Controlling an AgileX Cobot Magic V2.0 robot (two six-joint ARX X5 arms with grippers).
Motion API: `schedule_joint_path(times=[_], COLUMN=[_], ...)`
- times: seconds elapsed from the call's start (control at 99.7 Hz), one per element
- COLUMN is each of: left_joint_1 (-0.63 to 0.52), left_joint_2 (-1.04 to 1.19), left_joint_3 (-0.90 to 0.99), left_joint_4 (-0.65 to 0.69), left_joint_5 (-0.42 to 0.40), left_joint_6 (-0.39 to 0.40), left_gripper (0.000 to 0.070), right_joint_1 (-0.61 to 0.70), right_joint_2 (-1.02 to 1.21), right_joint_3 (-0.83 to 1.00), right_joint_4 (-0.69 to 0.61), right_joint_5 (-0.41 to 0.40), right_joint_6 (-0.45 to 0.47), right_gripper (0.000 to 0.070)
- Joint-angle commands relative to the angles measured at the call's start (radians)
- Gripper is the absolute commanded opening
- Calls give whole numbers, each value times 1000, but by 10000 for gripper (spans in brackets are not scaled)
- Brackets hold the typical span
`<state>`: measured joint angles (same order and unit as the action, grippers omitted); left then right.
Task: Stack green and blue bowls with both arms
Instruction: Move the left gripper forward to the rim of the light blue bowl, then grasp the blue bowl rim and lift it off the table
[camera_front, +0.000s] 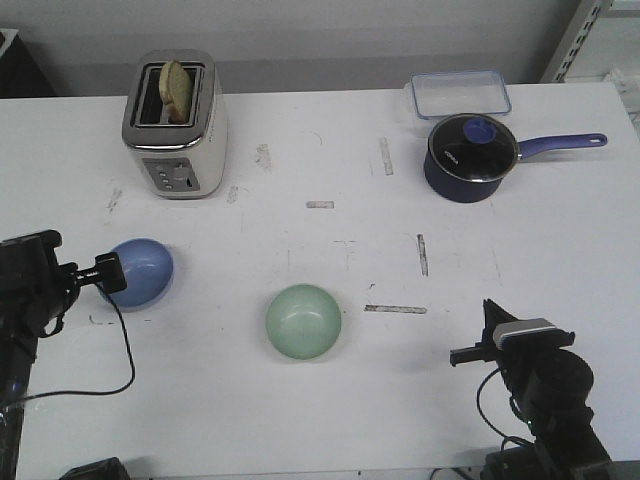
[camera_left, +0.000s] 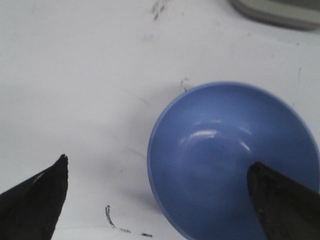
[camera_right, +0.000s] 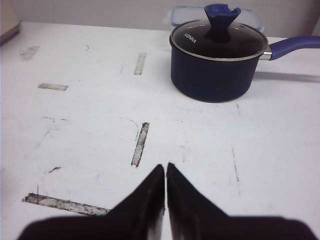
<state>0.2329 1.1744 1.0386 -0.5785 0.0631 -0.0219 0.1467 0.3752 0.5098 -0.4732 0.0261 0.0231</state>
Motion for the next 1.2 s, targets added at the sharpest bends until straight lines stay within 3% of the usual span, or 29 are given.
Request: schedule_joint_path(times=[0.0,0.191,0.522,0.582,0.682,0.783,0.883,1.194], left_joint_1=[18,44,43,43,43,43,43,29], left_joint_2=[50,177,320,329,330,330,330,238], left_joint_3=[14,14,14,14,14,14,14,58], left_joint_4=[-12,34,53,56,59,60,64,80], left_joint_5=[56,77,100,99,99,99,99,114], left_joint_6=[-22,-25,-25,-25,-25,-25,-25,-25], left_gripper=[686,668,422,343,153,32,0,0], right_joint_1=[0,0,0,0,0,0,0,0], right_joint_2=[6,6,6,6,6,6,6,6], right_joint_3=[0,0,0,0,0,0,0,-1], right_joint_4=[16,16,16,16,16,16,16,16], right_joint_5=[1,1,1,0,0,1,0,0], right_joint_6=[3,3,3,3,3,3,3,3], right_gripper=[0,0,0,0,0,0,0,0])
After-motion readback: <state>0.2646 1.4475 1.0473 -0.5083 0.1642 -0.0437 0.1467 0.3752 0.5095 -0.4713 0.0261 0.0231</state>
